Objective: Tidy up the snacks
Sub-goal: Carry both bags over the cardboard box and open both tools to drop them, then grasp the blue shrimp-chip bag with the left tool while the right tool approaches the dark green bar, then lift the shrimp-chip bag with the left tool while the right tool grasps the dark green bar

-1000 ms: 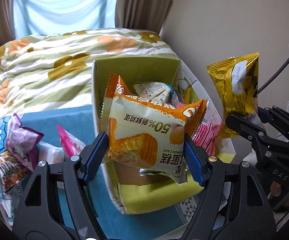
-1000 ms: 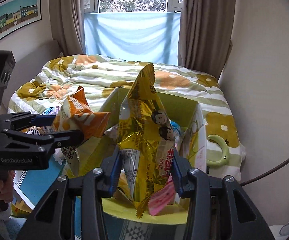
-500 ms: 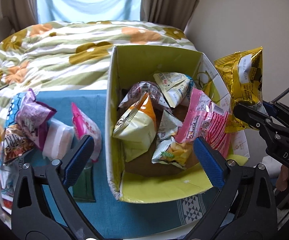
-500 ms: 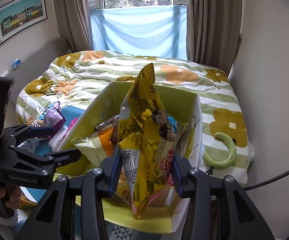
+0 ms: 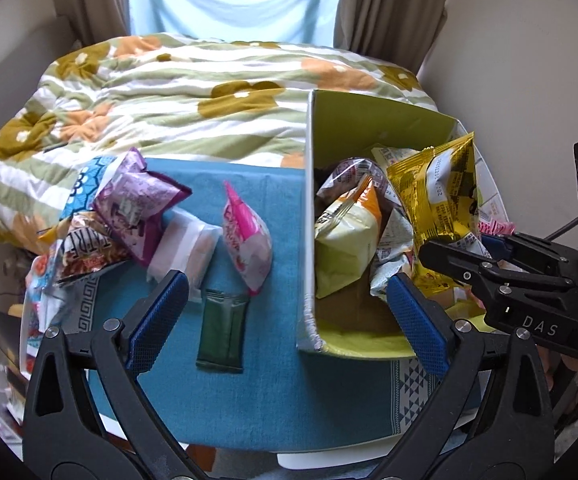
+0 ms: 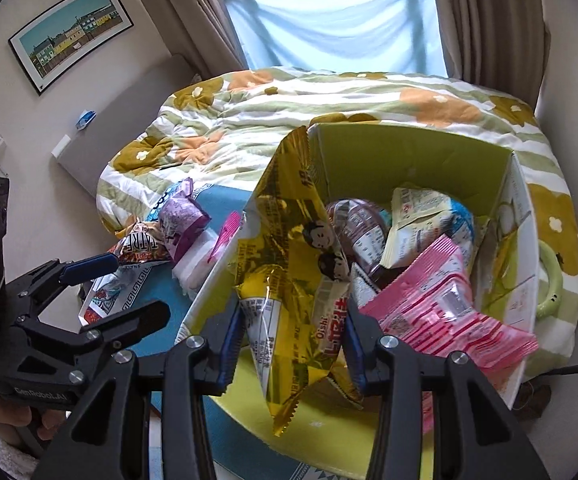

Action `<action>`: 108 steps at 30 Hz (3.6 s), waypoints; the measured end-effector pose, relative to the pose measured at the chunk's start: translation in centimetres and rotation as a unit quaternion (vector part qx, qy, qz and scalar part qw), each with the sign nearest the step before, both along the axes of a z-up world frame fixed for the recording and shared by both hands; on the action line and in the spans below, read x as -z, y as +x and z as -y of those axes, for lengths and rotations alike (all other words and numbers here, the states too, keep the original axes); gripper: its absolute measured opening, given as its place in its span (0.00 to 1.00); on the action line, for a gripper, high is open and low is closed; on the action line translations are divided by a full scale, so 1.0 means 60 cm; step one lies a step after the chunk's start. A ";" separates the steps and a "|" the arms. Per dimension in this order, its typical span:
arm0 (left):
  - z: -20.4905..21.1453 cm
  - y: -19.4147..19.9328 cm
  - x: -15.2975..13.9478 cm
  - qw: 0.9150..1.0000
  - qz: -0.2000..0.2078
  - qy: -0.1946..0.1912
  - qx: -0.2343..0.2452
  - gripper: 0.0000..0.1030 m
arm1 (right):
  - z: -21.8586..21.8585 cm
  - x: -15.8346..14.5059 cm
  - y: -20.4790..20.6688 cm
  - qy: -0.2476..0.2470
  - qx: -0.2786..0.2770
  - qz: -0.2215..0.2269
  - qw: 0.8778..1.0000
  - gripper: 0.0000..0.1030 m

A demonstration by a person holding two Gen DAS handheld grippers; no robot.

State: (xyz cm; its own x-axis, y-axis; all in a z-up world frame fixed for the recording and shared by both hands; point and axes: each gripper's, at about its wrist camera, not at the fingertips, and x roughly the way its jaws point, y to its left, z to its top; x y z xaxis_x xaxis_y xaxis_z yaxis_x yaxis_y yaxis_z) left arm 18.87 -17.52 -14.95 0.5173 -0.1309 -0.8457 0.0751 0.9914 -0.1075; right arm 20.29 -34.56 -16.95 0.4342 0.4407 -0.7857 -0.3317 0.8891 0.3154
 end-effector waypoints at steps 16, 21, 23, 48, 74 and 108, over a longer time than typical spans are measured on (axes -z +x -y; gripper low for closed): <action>-0.073 -0.074 0.026 0.999 -0.017 -0.014 -0.028 0.96 | 0.007 0.014 -0.068 0.028 0.022 0.042 0.998 0.98; -0.086 -0.089 0.019 1.000 -0.013 -0.019 -0.021 0.96 | 0.003 -0.003 -0.081 0.007 0.033 0.044 0.998 0.98; -0.095 -0.096 0.015 1.000 -0.007 -0.020 -0.014 0.96 | -0.003 -0.013 -0.089 0.001 0.034 0.053 0.998 0.98; -0.461 -0.084 0.035 0.999 -0.004 0.017 0.028 0.96 | -0.303 -0.038 -0.116 -0.025 0.151 0.058 0.986 0.98; -0.469 0.018 0.266 0.979 -0.008 0.175 0.101 0.90 | -0.392 0.200 -0.088 -0.124 0.249 -0.052 0.959 0.98; -0.456 -0.037 0.204 0.984 -0.013 0.125 0.129 0.56 | -0.397 0.222 -0.061 -0.160 0.228 -0.050 0.959 0.39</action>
